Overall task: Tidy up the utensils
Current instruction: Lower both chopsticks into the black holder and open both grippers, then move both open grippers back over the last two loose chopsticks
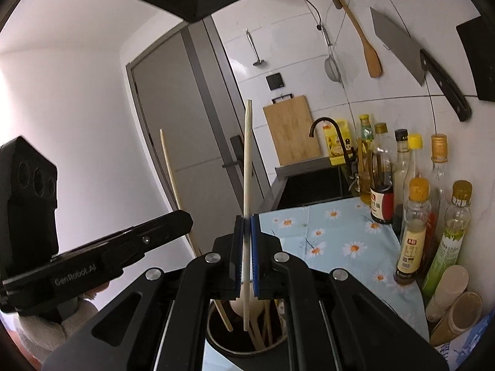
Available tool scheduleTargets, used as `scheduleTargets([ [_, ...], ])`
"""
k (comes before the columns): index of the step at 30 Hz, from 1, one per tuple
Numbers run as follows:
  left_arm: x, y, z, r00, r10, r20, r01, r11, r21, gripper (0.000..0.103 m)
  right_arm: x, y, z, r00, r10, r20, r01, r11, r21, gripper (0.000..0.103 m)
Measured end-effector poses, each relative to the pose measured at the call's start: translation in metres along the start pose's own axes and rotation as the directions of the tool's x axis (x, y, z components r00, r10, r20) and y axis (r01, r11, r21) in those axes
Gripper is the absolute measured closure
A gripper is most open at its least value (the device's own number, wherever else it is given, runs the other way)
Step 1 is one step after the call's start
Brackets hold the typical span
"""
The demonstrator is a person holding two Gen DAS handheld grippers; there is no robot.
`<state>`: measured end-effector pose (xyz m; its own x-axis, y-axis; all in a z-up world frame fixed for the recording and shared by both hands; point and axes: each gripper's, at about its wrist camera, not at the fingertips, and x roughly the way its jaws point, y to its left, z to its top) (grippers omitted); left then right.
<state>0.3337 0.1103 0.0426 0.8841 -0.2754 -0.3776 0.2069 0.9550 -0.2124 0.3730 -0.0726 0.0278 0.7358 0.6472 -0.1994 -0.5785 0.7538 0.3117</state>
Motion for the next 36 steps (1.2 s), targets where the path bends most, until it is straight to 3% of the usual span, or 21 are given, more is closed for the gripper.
scheduleTargets([
  [16, 0.015, 0.013, -0.039, 0.996, 0.004, -0.089, -0.011, 0.997, -0.070, 0.098, 0.014, 0.000, -0.035, 0.996, -0.029, -0.089, 0.027, 0.999, -0.027, 0.097],
  [18, 0.013, 0.014, -0.039, 0.996, 0.009, -0.089, -0.016, 0.997, -0.077, 0.098, 0.011, 0.000, -0.034, 0.996, -0.033, -0.085, 0.031, 0.999, -0.026, 0.094],
  [21, 0.009, 0.015, -0.038, 0.996, 0.020, -0.084, -0.026, 0.997, -0.079, 0.084, 0.007, -0.002, -0.032, 0.996, -0.045, -0.081, 0.044, 0.999, -0.015, 0.085],
  [30, -0.005, 0.012, -0.035, 0.997, 0.027, -0.066, -0.033, 0.996, -0.083, 0.084, -0.011, -0.007, -0.027, 0.995, -0.062, -0.080, 0.063, 0.998, 0.007, 0.083],
  [36, -0.016, 0.008, -0.036, 0.997, 0.034, -0.065, -0.039, 0.996, -0.080, 0.082, -0.029, -0.006, -0.022, 0.994, -0.077, -0.075, 0.077, 0.997, 0.009, 0.069],
])
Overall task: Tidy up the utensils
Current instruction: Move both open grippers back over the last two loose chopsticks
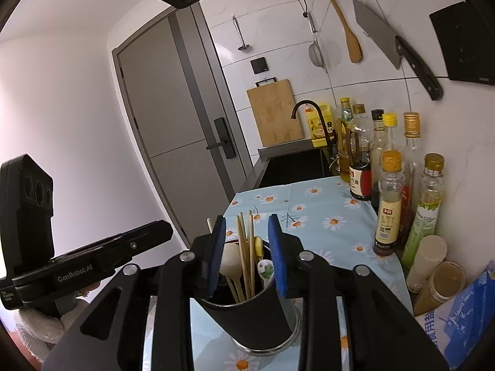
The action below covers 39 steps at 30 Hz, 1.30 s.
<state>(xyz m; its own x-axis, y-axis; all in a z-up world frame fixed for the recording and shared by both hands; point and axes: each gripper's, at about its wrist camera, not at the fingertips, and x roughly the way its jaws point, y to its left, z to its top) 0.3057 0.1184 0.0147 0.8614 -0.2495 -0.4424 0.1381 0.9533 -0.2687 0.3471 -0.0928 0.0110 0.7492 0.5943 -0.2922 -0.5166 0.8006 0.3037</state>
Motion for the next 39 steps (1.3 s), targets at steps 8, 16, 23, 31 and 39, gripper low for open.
scheduleTargets([
  [8, -0.022, -0.006, -0.013, 1.000, 0.008, -0.009, -0.008, 1.000, -0.007, 0.074, -0.031, -0.005, 0.006, 0.999, -0.040, -0.015, 0.040, 0.999, 0.009, 0.048],
  [16, -0.043, -0.009, -0.029, 1.000, 0.009, -0.026, -0.010, 0.999, -0.037, 0.067, -0.062, -0.022, 0.006, 0.999, -0.037, -0.038, 0.040, 0.995, 0.086, 0.040],
  [23, -0.061, -0.015, -0.046, 0.998, 0.053, -0.036, -0.054, 0.998, -0.031, 0.052, -0.071, -0.025, -0.008, 0.992, -0.020, -0.127, 0.034, 0.994, 0.105, 0.034],
  [31, -0.082, -0.011, -0.070, 0.996, 0.072, -0.061, -0.077, 0.994, -0.079, 0.024, -0.072, -0.024, -0.025, 0.970, -0.014, -0.243, 0.039, 0.995, 0.096, 0.020],
  [39, -0.084, -0.010, -0.096, 0.993, 0.039, -0.111, -0.057, 0.986, -0.156, 0.013, -0.057, -0.025, -0.038, 0.898, -0.045, -0.438, 0.072, 0.996, 0.045, 0.016],
])
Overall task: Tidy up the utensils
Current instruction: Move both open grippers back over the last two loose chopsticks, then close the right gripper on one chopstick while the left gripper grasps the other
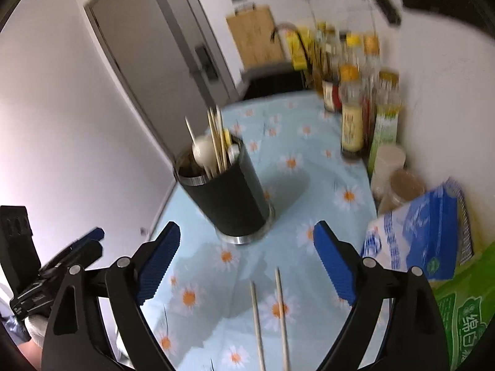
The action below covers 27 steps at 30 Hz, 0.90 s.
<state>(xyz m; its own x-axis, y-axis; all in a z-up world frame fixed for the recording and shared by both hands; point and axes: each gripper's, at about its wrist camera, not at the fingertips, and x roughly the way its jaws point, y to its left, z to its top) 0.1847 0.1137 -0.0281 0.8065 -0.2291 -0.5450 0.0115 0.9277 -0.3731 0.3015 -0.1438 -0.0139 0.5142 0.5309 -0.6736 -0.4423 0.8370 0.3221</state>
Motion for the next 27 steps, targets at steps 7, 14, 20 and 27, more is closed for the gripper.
scheduleTargets([
  [7, 0.012, -0.004, -0.028, 0.995, -0.020, -0.096, 0.018, 1.000, -0.018, 0.013, 0.042, -0.014, -0.018, 0.962, -0.048, -0.268, 0.050, 0.999, 0.002, 0.036],
  [14, 0.019, -0.011, -0.052, 0.984, -0.023, -0.179, 0.015, 0.999, -0.046, 0.013, 0.084, -0.020, -0.041, 0.866, -0.082, -0.493, 0.066, 0.997, -0.049, 0.052],
  [20, 0.026, -0.010, -0.071, 0.975, 0.011, -0.224, -0.029, 0.997, -0.076, 0.014, 0.125, -0.020, -0.055, 0.756, -0.120, -0.643, 0.070, 0.992, -0.104, 0.061],
  [27, 0.028, -0.008, -0.090, 0.970, 0.052, -0.237, -0.094, 0.981, -0.167, 0.014, 0.148, -0.008, -0.061, 0.701, -0.170, -0.693, 0.050, 0.981, -0.190, 0.068],
])
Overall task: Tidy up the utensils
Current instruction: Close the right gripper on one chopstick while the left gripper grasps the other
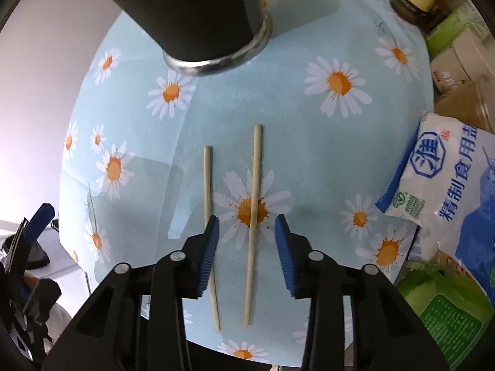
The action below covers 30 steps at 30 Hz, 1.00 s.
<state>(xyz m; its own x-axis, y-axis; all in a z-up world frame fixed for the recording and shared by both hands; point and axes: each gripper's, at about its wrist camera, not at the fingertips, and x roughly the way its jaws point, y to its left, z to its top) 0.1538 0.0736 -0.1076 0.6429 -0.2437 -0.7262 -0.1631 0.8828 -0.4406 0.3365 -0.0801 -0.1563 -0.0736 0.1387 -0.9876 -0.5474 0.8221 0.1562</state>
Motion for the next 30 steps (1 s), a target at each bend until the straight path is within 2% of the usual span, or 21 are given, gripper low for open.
scheduleTargets([
  [8, 0.011, -0.004, -0.014, 0.999, 0.018, -0.045, -0.019, 1.000, -0.018, 0.014, 0.027, 0.009, 0.012, 0.996, -0.028, -0.085, 0.025, 0.999, -0.026, 0.081],
  [12, 0.017, -0.005, -0.017, 0.998, 0.018, -0.065, -0.020, 0.999, -0.028, 0.014, 0.031, 0.013, 0.013, 0.995, -0.052, -0.083, 0.049, 0.998, -0.030, 0.088],
  [15, 0.025, -0.006, -0.020, 0.996, 0.019, -0.089, -0.022, 0.999, -0.033, 0.015, 0.031, 0.010, 0.012, 0.994, -0.074, -0.078, 0.073, 0.997, -0.014, 0.097],
  [22, 0.034, -0.017, -0.016, 0.993, 0.037, -0.116, -0.040, 0.999, -0.026, 0.015, 0.024, -0.008, 0.012, 0.998, -0.023, -0.064, 0.025, 0.999, 0.029, 0.097],
  [25, 0.035, -0.026, -0.012, 0.991, 0.073, -0.114, -0.076, 0.997, -0.015, 0.018, 0.011, -0.016, 0.004, 1.000, -0.013, -0.003, 0.013, 1.000, -0.005, 0.097],
  [30, 0.048, -0.042, -0.010, 0.981, 0.118, -0.152, -0.122, 0.992, -0.016, 0.025, -0.012, -0.030, -0.013, 0.995, 0.072, 0.062, -0.072, 0.997, -0.007, 0.097],
])
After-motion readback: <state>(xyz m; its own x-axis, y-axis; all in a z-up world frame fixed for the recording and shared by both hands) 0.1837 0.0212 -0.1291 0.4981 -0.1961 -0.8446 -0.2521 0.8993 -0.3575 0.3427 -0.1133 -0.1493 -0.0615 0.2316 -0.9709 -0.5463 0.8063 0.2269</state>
